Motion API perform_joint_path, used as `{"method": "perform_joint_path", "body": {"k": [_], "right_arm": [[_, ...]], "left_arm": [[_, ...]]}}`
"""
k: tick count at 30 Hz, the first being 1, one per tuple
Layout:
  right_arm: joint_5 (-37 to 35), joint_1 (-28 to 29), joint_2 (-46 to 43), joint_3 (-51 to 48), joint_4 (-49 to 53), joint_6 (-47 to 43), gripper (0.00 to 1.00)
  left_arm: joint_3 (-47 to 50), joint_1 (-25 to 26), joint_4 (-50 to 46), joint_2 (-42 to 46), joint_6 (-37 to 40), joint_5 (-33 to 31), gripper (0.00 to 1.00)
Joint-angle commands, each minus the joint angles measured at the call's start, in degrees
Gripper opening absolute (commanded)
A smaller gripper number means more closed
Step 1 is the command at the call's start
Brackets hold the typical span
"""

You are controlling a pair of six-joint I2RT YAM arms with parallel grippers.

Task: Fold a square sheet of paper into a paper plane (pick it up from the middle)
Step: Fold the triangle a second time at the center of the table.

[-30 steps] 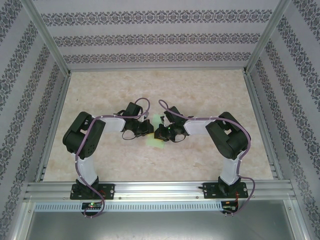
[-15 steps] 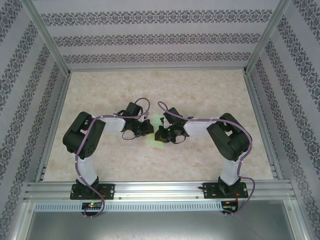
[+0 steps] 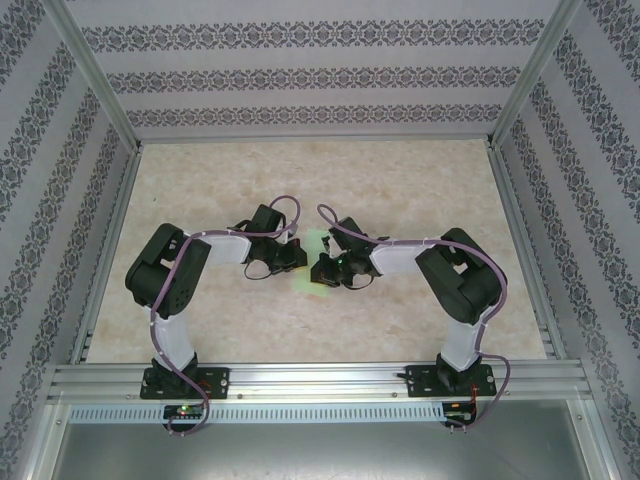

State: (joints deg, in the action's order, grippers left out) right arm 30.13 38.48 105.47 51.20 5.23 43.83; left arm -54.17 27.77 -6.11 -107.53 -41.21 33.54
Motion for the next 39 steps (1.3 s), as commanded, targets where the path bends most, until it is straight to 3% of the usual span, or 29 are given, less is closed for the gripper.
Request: {"method": "perform_joint_path", "body": {"k": [1,28,39], "right_arm": [[0.8,-0.3,-1.1,-2.6,2.0,-0.2,0.10],[-0.6,-0.3,-6.2,-10.7,2.5,-0.7,0.11],[-0.9,-1.5,-12.9,-15.1,3.3,1.4,0.12]], "left_arm": [[-0.1,0.6,-3.8,-2.3,0.3,-6.8,0.06],[-0.1,0.5,-4.9,-2.9,0.5,-8.5,0.04],[0.1,0.5,-4.5,-2.9,0.8,-7.7,0.04]]}}
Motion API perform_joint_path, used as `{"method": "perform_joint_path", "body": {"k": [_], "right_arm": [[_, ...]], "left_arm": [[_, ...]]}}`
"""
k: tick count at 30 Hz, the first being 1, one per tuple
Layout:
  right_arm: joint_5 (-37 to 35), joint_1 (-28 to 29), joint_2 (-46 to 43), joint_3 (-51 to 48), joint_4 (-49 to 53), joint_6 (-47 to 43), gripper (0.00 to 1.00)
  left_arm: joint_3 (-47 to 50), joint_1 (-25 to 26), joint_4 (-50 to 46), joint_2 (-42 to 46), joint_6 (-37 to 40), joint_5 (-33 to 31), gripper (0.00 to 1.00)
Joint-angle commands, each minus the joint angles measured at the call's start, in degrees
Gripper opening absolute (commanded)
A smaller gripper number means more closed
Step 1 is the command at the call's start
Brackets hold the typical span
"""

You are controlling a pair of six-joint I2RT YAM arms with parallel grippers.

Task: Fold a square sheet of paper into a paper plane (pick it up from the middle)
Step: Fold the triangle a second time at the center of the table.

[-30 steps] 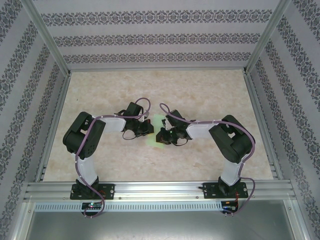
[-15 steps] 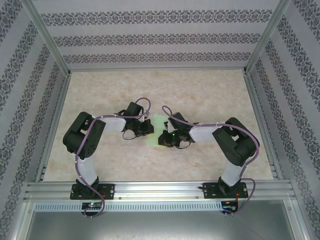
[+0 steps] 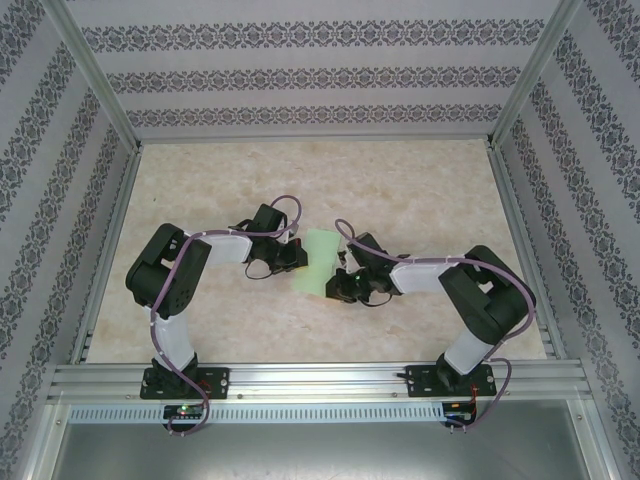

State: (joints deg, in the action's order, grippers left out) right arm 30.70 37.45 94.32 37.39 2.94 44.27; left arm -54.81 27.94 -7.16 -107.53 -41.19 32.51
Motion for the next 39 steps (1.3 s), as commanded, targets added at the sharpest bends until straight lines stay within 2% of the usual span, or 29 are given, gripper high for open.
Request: {"method": "perform_joint_path", "body": {"k": [1,6,12,19,30,34,39], "right_arm": [[-1.8,-0.2,-2.6,-0.4,6.5,0.9,0.12],[-4.2,0.5,-4.6,7.1,8.3,1.1,0.13],[-2.2,1.7,4.6,13.6,4.5,2.4,0.13],[-0.6,2.4,9.3,10.5,0.8,3.3,0.12],[-1.6,3.2,2.4,1.2,2.1,3.5,0.13],[-2.8,2.9,-0.8,3.8,3.9,2.9,0.13],[-4.0,3.0,0.1,10.3,5.8,2.1,0.13]], "left_arm": [[0.6,0.4,-3.2,-3.0,0.7,-6.3,0.04],[0.3,0.3,-3.3,-2.5,0.8,-5.6,0.04],[-0.4,0.4,-3.6,-2.6,1.1,-5.4,0.04],[-0.4,0.4,-3.7,-2.5,1.3,-5.2,0.04],[-0.2,0.3,-3.8,-2.3,1.1,-5.5,0.04],[-0.4,0.3,-3.9,-1.8,1.1,-5.4,0.04],[0.0,0.4,-4.8,-0.9,1.5,-5.9,0.04]]}}
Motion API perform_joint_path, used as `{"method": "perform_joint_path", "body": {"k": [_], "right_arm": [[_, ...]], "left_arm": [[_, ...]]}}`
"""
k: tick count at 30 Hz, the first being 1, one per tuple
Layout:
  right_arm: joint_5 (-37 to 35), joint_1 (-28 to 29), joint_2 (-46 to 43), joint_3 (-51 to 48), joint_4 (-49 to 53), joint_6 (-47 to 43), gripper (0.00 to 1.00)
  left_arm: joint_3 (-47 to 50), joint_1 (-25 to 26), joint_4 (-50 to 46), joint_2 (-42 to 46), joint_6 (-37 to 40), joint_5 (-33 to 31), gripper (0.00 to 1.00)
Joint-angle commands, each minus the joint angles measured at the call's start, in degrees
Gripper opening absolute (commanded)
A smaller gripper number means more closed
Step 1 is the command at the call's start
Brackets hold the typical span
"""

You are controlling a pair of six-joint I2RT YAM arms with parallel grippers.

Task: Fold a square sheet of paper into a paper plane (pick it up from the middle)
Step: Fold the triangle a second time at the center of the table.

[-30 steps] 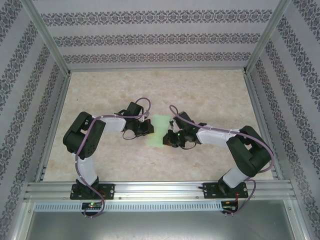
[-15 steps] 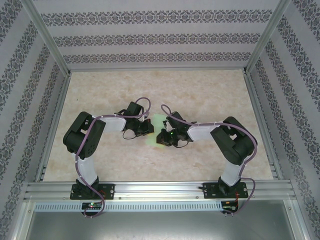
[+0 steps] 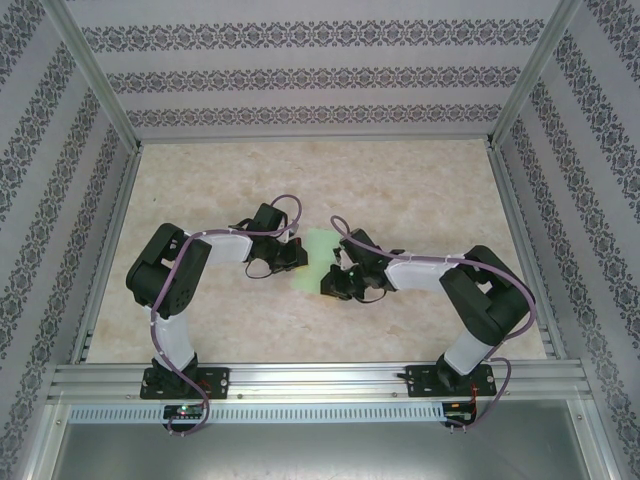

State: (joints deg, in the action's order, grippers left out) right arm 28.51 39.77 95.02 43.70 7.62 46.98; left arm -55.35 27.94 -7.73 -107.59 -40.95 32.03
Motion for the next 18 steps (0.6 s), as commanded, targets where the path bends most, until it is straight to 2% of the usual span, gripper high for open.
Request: {"method": "perform_joint_path", "body": {"k": [1,10,18], "right_arm": [[-2.5,0.6,-0.2,4.9,1.1,-0.7,0.13],[-1.4,-0.1,7.2,4.9,-3.0,0.3,0.13],[-1.2,-0.2,8.2,-0.1,-1.8,-0.4,0.11]], "left_arm": [[1.0,0.3,-3.5,-0.7,1.0,-5.2,0.04],[-0.7,0.4,-3.7,-1.3,1.4,-4.9,0.05],[-3.0,0.3,-5.1,-1.6,2.4,-5.6,0.05]]}}
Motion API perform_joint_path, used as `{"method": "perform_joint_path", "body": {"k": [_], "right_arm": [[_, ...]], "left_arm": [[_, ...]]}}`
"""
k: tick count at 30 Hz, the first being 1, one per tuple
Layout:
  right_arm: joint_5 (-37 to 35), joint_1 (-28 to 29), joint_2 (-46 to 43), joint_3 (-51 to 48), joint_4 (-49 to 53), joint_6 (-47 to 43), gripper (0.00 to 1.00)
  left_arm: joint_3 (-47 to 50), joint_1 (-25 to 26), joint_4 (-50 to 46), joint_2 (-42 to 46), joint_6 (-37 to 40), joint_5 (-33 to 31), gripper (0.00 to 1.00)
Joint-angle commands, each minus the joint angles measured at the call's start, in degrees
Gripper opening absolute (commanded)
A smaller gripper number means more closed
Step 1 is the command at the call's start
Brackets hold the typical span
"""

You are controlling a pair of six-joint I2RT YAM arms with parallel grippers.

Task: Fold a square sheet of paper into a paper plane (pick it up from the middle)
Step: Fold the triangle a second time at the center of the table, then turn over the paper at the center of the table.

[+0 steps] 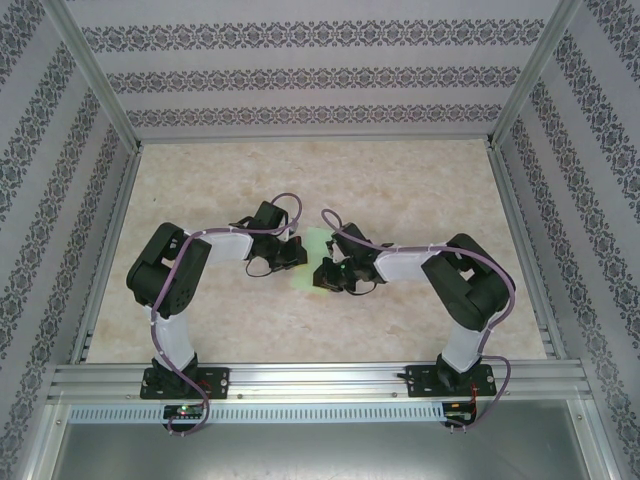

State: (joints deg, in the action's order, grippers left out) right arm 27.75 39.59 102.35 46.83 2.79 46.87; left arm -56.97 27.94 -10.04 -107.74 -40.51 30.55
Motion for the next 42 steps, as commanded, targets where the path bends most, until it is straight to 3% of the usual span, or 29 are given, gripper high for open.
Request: {"method": "perform_joint_path", "body": {"k": [1,14,24,28,34,42], "right_arm": [[-0.3,0.0,0.5,-4.2,2.6,-0.2,0.11],[2.3,-0.3,-2.5,-7.2,1.9,-1.8,0.09],[3.6,-0.7,-6.5,-1.1,3.6,-3.1,0.16],[-1.4,-1.1,-11.2,0.7,6.6,-3.5,0.27],[-8.0,-3.0,-14.0,-1.8,7.7,-1.2,0.30],[-10.5,-3.4,-13.6,-3.0,6.7,1.1,0.34]], "left_arm": [[-1.6,0.2,-2.7,-1.5,2.2,-4.2,0.06],[-5.2,-5.1,-4.3,-2.6,4.7,-4.1,0.07],[-5.1,-5.9,-4.6,3.1,4.6,-1.2,0.10],[-5.0,-5.1,-5.9,5.8,5.1,0.4,0.10],[-4.4,-2.1,-5.2,6.4,4.2,2.7,0.11],[-2.6,-0.2,-1.6,5.5,2.3,3.0,0.11]]}}
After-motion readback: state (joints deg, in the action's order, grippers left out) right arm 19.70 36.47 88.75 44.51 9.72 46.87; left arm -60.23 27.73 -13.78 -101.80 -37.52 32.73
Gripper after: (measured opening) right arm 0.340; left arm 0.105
